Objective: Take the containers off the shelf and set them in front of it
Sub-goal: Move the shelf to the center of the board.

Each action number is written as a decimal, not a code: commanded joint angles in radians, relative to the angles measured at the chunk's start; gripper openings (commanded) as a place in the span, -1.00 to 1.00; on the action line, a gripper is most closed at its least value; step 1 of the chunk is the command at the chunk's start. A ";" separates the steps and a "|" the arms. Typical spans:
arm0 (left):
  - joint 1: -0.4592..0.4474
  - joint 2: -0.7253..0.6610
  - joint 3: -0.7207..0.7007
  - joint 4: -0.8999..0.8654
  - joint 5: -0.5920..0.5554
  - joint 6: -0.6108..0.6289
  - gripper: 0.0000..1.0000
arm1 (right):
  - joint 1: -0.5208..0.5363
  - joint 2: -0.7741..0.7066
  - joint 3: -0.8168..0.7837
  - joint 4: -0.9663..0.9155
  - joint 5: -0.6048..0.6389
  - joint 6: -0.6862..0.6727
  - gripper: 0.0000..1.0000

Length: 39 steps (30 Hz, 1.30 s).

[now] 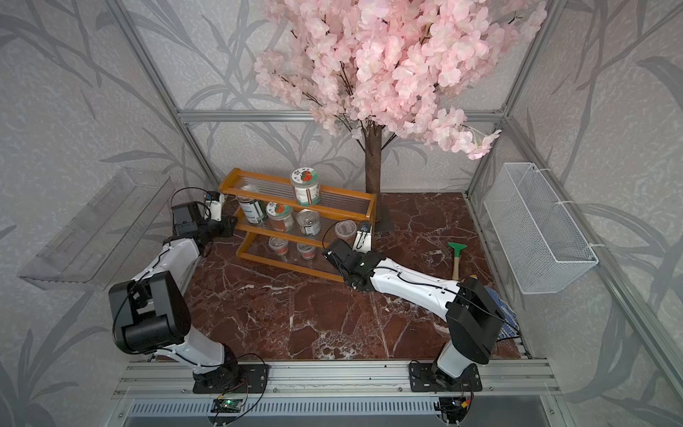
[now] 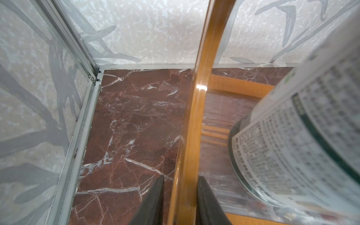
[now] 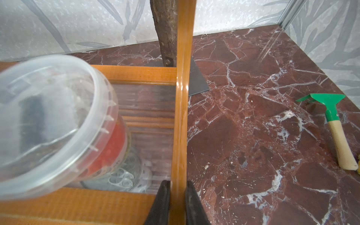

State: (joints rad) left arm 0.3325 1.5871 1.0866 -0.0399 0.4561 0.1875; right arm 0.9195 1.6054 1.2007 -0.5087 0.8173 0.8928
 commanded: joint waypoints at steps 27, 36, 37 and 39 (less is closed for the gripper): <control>-0.173 -0.522 -0.425 -0.133 -0.111 -0.187 -0.37 | -0.172 -0.245 -0.212 0.218 -0.194 -0.581 -1.00; -0.270 -0.569 -0.466 -0.107 -0.096 -0.285 -0.36 | -0.274 -0.312 -0.304 0.284 -0.301 -0.671 -1.00; -0.280 -0.577 -0.471 -0.098 -0.095 -0.293 -0.36 | -0.286 -0.314 -0.308 0.285 -0.314 -0.674 -1.00; -0.299 -0.582 -0.486 -0.073 -0.107 -0.300 -0.36 | -0.302 -0.312 -0.315 0.287 -0.330 -0.676 -1.00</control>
State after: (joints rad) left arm 0.0826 1.0126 0.6369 -0.0929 0.2596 -0.0647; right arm 0.6189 1.3102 0.8940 -0.2470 0.5480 0.3443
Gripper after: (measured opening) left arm 0.322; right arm 0.147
